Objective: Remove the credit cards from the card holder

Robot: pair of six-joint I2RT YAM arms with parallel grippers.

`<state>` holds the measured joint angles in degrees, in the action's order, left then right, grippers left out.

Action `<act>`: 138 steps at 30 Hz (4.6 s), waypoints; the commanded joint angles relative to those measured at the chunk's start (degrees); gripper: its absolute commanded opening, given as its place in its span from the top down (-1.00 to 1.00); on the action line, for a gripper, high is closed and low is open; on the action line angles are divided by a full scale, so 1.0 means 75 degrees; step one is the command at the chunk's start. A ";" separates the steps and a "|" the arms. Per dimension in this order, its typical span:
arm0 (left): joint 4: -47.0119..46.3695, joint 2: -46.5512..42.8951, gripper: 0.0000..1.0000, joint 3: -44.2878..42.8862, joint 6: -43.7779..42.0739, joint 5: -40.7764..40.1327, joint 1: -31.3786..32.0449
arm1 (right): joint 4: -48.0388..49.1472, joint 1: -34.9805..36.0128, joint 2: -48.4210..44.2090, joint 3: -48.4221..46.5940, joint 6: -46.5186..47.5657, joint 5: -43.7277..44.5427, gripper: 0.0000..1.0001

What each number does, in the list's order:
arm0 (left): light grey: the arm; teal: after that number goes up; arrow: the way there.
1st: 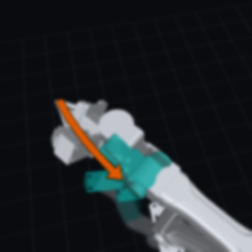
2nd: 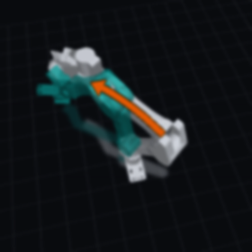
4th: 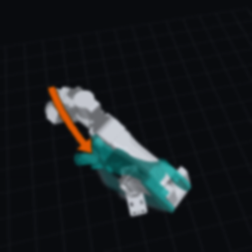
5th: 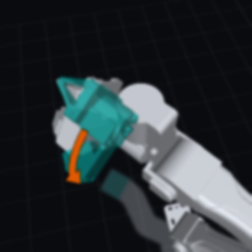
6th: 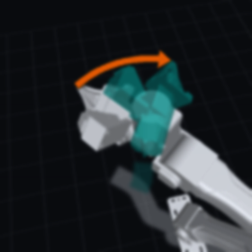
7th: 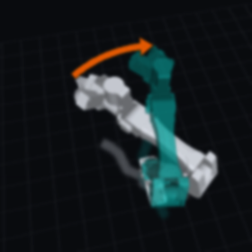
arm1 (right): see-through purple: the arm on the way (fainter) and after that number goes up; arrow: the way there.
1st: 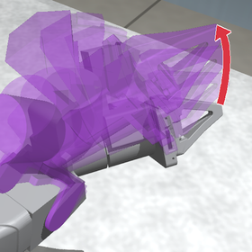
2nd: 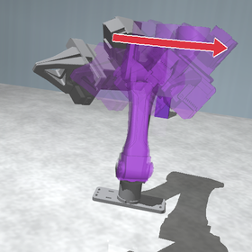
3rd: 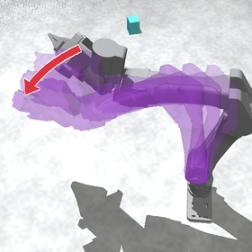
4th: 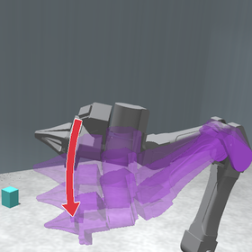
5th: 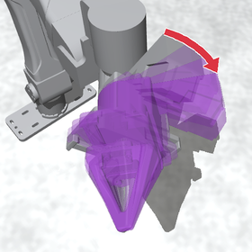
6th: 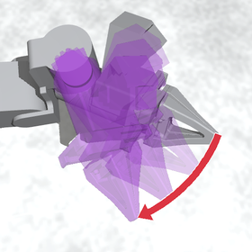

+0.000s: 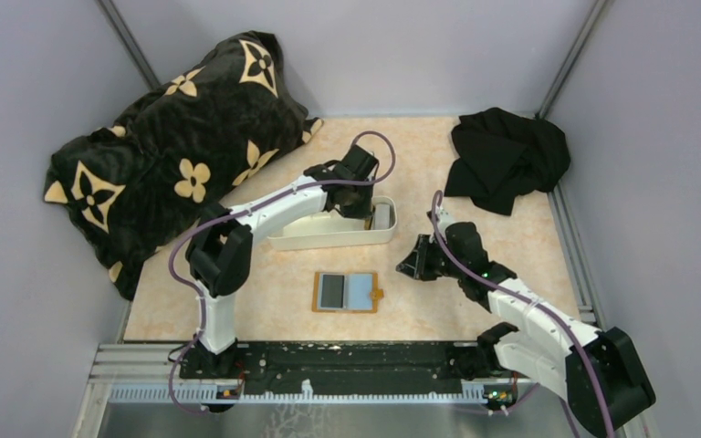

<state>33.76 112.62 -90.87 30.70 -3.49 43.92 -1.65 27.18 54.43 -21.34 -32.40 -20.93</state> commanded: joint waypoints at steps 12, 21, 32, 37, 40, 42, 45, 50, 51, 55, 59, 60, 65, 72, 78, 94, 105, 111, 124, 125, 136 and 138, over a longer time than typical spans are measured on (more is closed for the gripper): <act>0.1008 0.0751 1.00 -0.1013 0.0058 -0.1095 0.0352 | 0.0654 -0.0084 0.0113 0.0218 -0.0040 -0.0127 0.73; 0.1100 0.0841 0.76 -0.1325 0.0103 -0.1154 0.0575 | 0.0711 -0.0084 0.0070 0.0342 0.0001 -0.0197 0.72; 0.1008 0.1161 0.67 -0.1627 0.0171 -0.0797 0.0778 | 0.0442 -0.0096 -0.0329 0.0489 0.0050 -0.0152 0.73; 0.0956 0.1146 0.57 -0.1839 0.0197 -0.0601 0.0886 | 0.0480 -0.0096 -0.0347 0.0545 0.0050 -0.0151 0.73; 0.1059 0.1134 0.54 -0.2036 0.0176 -0.0644 0.0940 | 0.0561 -0.0097 -0.0285 0.0570 0.0038 -0.0194 0.73; 0.1119 0.1130 0.54 -0.2121 0.0173 -0.0669 0.0941 | 0.0636 -0.0097 -0.0232 0.0583 0.0031 -0.0231 0.73; 0.1134 0.1069 0.53 -0.2131 0.0167 -0.0700 0.0950 | 0.0749 -0.0097 -0.0127 0.0600 0.0012 -0.0278 0.72; 0.1044 0.0738 0.54 -0.1944 0.0138 -0.0903 0.0945 | 0.0864 -0.0095 0.0075 0.0596 0.0008 -0.0347 0.73; 0.0956 0.0584 0.54 -0.1817 0.0124 -0.0960 0.0949 | 0.0865 -0.0096 0.0072 0.0583 0.0008 -0.0359 0.73; -0.0342 -0.0628 0.55 -0.0289 -0.0167 -0.1035 0.0944 | 0.0690 -0.0097 -0.0214 0.0476 0.0002 -0.0312 0.73; -0.2301 -0.2366 0.59 0.1812 -0.0767 -0.0656 0.0951 | 0.0263 -0.0091 -0.0564 0.0132 0.0134 -0.0270 0.73; -0.2399 -0.2602 0.59 0.2175 -0.0783 -0.0545 0.0952 | 0.0159 -0.0086 -0.0594 0.0034 0.0182 -0.0308 0.73; -0.2866 -0.3831 0.66 0.4205 -0.0300 -0.0314 0.1125 | 0.0055 0.0473 -0.0543 -0.0321 0.0143 0.0009 0.68; -0.3658 -0.5534 1.00 0.7133 0.0586 -0.0187 0.1170 | 0.0932 0.2542 0.0835 -0.0867 -0.0571 0.0981 0.62; -0.3534 -0.6258 1.00 0.8007 0.0927 -0.0864 0.1152 | 0.1446 0.3056 0.2300 -0.1564 -0.0698 0.1258 0.55; -0.3088 -0.5740 1.00 0.8405 0.1421 -0.0522 0.0913 | 0.2384 0.3162 0.3633 -0.1859 -0.0996 0.0970 0.52; -0.3782 -0.5037 1.00 0.8694 0.1727 -0.0011 0.0906 | 0.3063 0.3172 0.3690 -0.1092 -0.1245 0.0967 0.42; -0.3984 -0.4569 1.00 0.8427 0.1718 0.0147 0.0913 | 0.3521 0.3173 0.4078 -0.0724 -0.1336 0.0965 0.26; -0.3568 -0.4330 1.00 0.7991 0.1479 0.0116 0.0906 | 0.2453 0.3166 0.2914 -0.0822 -0.1142 0.1354 0.25; -0.3479 -0.4478 1.00 0.7940 0.1362 0.0150 0.0913 | 0.2270 0.3162 0.2729 -0.0862 -0.1122 0.1404 0.25; -0.3276 -0.4914 0.75 0.7134 0.0691 0.1034 0.0918 | 0.1500 0.3143 0.1795 -0.0737 -0.1109 0.1701 0.47; -0.3419 -0.4748 0.74 0.7145 0.0669 0.1191 0.0908 | 0.1621 0.3153 0.1828 -0.0628 -0.1209 0.1705 0.49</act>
<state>9.15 75.44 -36.34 38.02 1.39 50.85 9.43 50.26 69.06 -26.65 -40.99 -9.47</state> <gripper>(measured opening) 0.126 0.264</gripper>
